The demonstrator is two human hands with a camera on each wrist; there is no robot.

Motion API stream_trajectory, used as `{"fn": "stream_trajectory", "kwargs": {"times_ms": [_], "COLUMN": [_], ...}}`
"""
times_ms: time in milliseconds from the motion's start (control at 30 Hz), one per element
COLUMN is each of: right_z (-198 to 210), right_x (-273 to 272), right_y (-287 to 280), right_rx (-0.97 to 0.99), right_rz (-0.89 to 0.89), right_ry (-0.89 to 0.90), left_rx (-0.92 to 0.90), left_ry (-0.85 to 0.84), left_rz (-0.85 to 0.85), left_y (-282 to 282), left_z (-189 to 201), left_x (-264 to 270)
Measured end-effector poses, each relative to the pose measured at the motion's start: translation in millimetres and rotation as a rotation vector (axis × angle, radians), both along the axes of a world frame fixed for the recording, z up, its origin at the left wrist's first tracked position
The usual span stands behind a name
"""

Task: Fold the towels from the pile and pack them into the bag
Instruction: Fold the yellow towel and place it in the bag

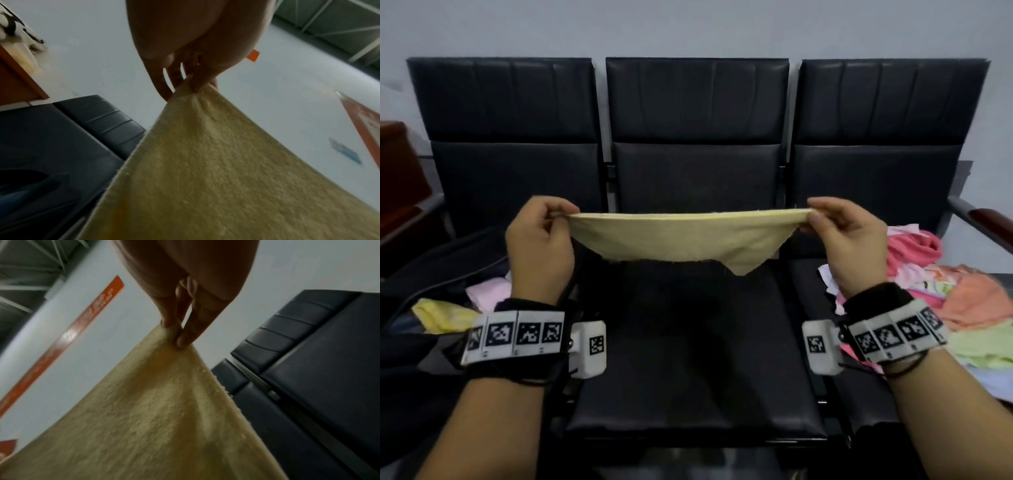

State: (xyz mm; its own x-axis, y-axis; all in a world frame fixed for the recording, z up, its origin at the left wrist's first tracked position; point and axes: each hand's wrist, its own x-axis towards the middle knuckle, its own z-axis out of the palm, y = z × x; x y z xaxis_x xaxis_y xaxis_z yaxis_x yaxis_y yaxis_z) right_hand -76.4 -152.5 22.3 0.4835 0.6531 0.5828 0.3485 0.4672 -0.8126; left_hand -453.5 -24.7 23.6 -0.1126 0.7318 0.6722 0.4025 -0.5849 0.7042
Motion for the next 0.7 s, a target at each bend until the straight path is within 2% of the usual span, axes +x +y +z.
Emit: {"fn": "stream_trajectory", "kwargs": {"times_ms": [100,233,333,500,567,700], "right_z": [-53,-121,-150,-160,-158,-156], "right_x": [-3,-10,-13,-7,-4,3], "right_y": [-18,-39,-50,-67,-74,-80], "right_rx": [-0.162,-0.387,-0.478,-0.520,-0.544,-0.576], "right_rz": [-0.023,0.014,0.014,0.089,0.144,0.206], "right_ry": [-0.039,0.039,0.094,0.202,0.230,0.178], "left_rx": [-0.148,-0.431,-0.579,-0.791,-0.851,-0.912], "left_ry": [0.066,0.180,0.263,0.397,0.403,0.382], "left_rz": [-0.027,-0.091,-0.167,-0.305,-0.356,-0.439], "left_y": [-12,-26,-39,-54,-60,-64], "left_z": [-47,-112,-139,-144,-140,-131], "left_x": [-6,-13,-19,-34,-36,-37]}}
